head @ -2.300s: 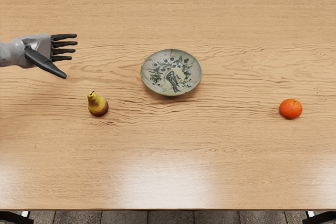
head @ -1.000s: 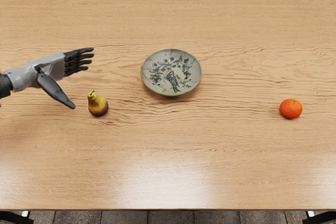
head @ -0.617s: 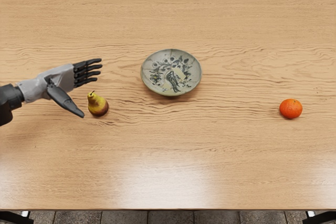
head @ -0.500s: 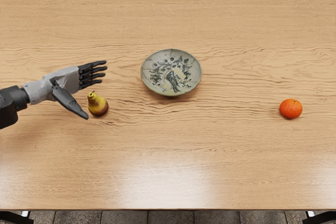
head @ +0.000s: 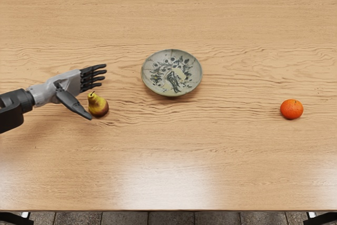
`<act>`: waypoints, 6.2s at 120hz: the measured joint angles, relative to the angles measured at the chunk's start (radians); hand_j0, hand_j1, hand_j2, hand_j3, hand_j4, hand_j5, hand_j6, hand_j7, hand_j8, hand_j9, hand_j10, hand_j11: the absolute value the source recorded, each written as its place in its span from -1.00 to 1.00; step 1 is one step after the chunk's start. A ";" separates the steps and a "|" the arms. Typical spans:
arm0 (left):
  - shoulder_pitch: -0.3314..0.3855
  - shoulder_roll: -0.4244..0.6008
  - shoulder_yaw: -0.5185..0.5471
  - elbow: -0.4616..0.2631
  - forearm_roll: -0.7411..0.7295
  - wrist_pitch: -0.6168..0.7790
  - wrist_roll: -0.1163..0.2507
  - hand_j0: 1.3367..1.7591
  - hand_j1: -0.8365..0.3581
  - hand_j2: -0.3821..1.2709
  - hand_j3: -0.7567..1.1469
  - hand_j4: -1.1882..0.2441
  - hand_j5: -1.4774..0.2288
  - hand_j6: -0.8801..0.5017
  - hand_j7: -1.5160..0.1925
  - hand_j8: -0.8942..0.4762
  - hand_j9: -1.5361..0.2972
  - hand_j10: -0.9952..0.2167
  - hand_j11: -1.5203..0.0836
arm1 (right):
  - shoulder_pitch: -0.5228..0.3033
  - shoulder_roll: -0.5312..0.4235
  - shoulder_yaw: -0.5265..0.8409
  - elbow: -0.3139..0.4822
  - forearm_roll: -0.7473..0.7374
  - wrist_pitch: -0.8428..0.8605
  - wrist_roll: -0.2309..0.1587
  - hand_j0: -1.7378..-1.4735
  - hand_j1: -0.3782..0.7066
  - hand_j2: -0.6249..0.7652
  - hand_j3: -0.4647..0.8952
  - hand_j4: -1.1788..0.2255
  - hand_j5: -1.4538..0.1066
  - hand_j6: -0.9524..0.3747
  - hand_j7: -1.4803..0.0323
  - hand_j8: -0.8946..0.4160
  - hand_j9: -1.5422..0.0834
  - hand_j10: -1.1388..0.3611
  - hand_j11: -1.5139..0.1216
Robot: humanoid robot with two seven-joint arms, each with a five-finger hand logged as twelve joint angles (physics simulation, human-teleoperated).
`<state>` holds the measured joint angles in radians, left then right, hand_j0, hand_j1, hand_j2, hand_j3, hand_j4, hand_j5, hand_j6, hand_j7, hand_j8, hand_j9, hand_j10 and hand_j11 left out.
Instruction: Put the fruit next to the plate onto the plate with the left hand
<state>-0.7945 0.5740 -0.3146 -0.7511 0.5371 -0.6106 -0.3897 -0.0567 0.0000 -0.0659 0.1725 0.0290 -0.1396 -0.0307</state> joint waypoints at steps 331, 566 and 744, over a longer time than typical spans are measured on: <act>0.006 -0.013 0.024 -0.037 0.045 -0.002 0.001 0.51 -0.47 -0.41 -0.20 -0.38 -0.45 -0.80 -0.41 -0.62 -0.44 0.11 -0.35 | 0.000 0.000 0.000 0.000 0.000 0.000 0.000 -0.40 -0.88 -0.11 -0.32 0.64 0.81 0.39 0.91 0.32 0.85 0.48 0.80; -0.343 -0.319 0.093 -0.014 0.087 -0.001 0.003 0.48 -0.55 -0.25 -0.21 -0.48 -0.59 -0.91 -0.55 -0.81 -0.57 -0.20 -0.53 | 0.000 0.000 0.000 0.000 0.000 0.000 0.000 -0.40 -0.88 -0.11 -0.32 0.64 0.81 0.39 0.91 0.32 0.85 0.48 0.80; -0.340 -0.362 0.078 -0.007 -0.025 0.185 0.003 0.52 0.64 -0.49 -0.21 0.42 0.47 0.02 0.51 0.05 0.43 0.36 0.61 | 0.000 0.000 0.000 0.000 0.000 0.000 0.000 -0.40 -0.88 -0.11 -0.32 0.64 0.81 0.39 0.91 0.32 0.85 0.48 0.80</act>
<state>-1.1347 0.2123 -0.2363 -0.7582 0.5124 -0.4251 -0.3864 -0.0567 0.0000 -0.0659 0.1727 0.0291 -0.1396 -0.0307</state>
